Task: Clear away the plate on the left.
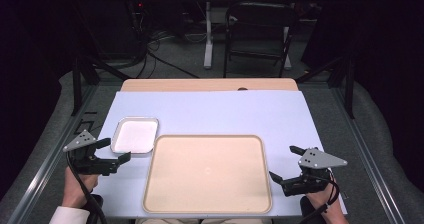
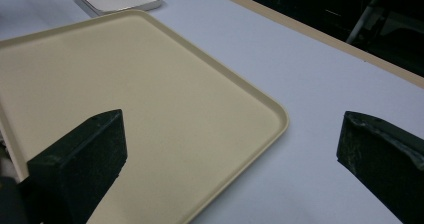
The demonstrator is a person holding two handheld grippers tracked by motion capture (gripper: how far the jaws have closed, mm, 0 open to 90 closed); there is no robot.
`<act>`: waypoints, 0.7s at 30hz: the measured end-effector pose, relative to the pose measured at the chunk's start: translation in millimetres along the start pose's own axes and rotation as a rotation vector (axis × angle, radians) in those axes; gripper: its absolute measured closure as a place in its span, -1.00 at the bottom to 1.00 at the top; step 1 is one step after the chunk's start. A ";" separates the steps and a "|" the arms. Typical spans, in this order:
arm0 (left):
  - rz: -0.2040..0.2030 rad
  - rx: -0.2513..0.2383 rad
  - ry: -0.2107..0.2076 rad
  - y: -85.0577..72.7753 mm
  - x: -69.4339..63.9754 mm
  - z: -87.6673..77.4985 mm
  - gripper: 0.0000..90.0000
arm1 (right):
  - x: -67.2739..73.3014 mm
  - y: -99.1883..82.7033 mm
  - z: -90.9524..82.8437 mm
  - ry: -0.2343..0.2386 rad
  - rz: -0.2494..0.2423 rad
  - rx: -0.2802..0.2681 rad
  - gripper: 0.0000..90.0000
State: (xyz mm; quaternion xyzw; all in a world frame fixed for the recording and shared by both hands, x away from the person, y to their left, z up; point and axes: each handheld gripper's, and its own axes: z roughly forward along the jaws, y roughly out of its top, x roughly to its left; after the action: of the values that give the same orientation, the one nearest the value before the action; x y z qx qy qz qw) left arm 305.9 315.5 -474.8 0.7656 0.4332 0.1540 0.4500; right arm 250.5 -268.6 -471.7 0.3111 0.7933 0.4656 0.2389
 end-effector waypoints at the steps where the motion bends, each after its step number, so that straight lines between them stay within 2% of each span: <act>1: 0.001 0.011 0.004 1.1 1.5 1.5 -1.00 | -0.2 -0.7 -0.9 0.001 0.007 0.002 -1.00; 7: -0.033 0.040 0.021 5.5 11.9 8.2 -1.00 | -0.3 -0.4 -0.9 0.001 0.006 0.000 -1.00; 11: -0.037 0.066 0.035 8.4 17.7 14.2 -1.00 | 0.6 1.0 1.7 0.006 -0.002 0.007 -1.00; 14: -0.041 0.068 0.044 11.1 20.9 16.9 -1.00 | -0.1 1.4 2.0 0.004 0.004 -0.001 -1.00; 21: -0.077 0.110 0.080 18.0 41.2 28.6 -1.00 | -1.1 2.4 5.8 0.016 0.005 0.012 -1.00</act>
State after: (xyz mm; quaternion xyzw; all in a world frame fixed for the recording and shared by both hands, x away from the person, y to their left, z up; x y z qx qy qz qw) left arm 357.0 328.6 -482.0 0.7652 0.4878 0.1430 0.3950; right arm 255.8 -265.1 -472.1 0.3108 0.7971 0.4641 0.2296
